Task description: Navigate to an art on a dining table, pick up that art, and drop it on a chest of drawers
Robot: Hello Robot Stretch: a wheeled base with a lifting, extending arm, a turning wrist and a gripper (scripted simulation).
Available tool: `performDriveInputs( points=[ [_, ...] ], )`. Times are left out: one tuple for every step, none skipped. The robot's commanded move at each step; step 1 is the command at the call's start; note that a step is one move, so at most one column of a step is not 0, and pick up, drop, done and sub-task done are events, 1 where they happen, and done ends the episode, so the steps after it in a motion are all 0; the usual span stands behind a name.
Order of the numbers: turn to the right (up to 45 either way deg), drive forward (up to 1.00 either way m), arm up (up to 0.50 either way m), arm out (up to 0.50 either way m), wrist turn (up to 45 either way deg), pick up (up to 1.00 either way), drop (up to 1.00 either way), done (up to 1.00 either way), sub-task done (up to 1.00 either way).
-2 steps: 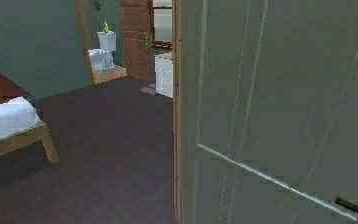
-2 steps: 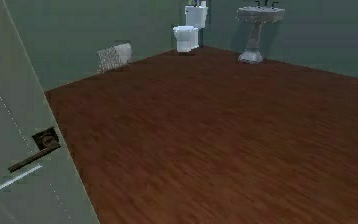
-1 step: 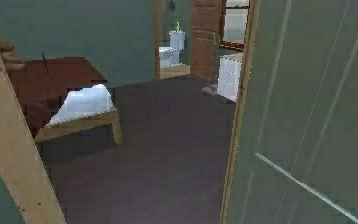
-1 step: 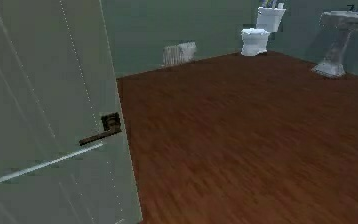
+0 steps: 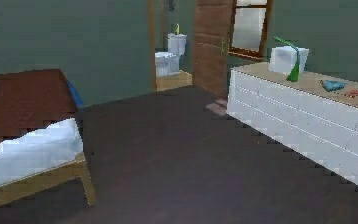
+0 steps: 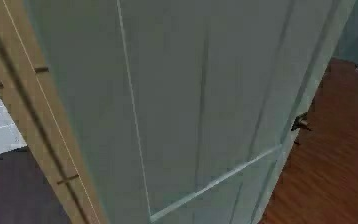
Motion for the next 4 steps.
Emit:
performDriveInputs(
  points=[
    [0.0, 1.00, 0.00, 0.00, 0.0, 0.00, 0.00, 0.00, 0.00],
    [0.0, 1.00, 0.00, 0.00, 0.0, 0.00, 0.00, 0.00, 0.00],
    [0.0, 1.00, 0.00, 0.00, 0.0, 0.00, 0.00, 0.00, 0.00],
    [-3.0, 0.00, 0.00, 0.00, 0.0, 0.00, 0.00, 0.00, 0.00]
  ],
)
